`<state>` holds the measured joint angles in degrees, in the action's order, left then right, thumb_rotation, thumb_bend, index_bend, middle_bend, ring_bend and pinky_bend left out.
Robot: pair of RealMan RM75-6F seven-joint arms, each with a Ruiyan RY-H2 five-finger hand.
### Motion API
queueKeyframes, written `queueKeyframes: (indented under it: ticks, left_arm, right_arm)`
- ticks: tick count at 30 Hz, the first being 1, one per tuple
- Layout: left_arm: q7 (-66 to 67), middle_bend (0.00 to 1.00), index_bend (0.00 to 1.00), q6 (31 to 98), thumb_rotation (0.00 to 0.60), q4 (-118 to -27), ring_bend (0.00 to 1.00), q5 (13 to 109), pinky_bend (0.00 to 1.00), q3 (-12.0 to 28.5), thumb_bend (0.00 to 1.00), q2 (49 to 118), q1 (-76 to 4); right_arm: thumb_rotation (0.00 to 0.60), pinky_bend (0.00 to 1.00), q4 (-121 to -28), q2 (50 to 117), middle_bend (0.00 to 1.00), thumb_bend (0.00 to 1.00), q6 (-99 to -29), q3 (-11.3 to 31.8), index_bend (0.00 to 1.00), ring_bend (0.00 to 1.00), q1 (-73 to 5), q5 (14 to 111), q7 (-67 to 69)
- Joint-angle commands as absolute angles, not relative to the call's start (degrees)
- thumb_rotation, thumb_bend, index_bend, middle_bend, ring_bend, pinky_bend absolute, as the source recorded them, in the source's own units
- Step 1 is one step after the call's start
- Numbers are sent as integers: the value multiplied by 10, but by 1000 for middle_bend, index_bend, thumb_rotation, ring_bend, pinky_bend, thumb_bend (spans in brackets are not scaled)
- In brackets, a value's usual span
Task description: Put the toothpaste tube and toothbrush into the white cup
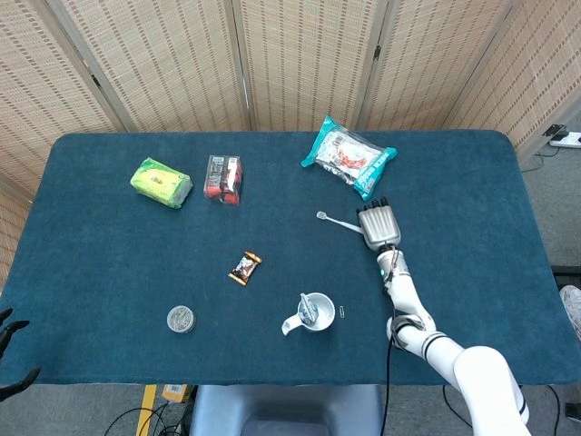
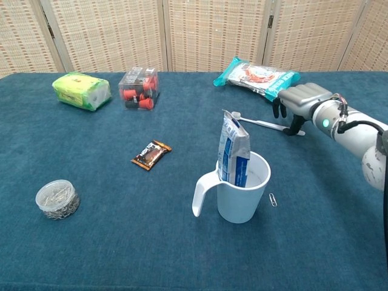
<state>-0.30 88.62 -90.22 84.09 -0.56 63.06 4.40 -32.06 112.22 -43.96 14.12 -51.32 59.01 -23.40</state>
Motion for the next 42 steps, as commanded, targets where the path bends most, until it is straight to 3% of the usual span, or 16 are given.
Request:
queueKeyframes:
  ticks: [1, 9, 21, 35, 42]
  left_arm:
    - [-4, 108, 261, 886, 600, -901, 99, 840, 155, -6, 248, 631, 45]
    - [-6, 108, 261, 886, 600, -898, 99, 837, 155, -5, 248, 630, 47]
    - [-5, 108, 261, 886, 600, -897, 99, 839, 155, -6, 248, 633, 47]
    - [-4, 108, 261, 886, 600, -898, 99, 838, 154, -7, 248, 632, 49]
    - [-4, 108, 261, 887, 600, -897, 99, 839, 155, -7, 248, 633, 50]
  right_arm:
    - [600, 197, -303, 1135, 365, 244, -426, 145, 396, 225, -521, 593, -237]
    - [600, 197, -297, 1150, 364, 245, -415, 146, 396, 226, -530, 613, -221]
    - [600, 197, -365, 1121, 364, 263, -452, 108, 463, 226, -501, 678, -195]
    - [600, 201, -343, 1129, 389, 297, -456, 111, 538, 226, -498, 693, -194]
    - [600, 204, -374, 1111, 401, 364, -479, 110, 564, 226, -488, 713, -165]
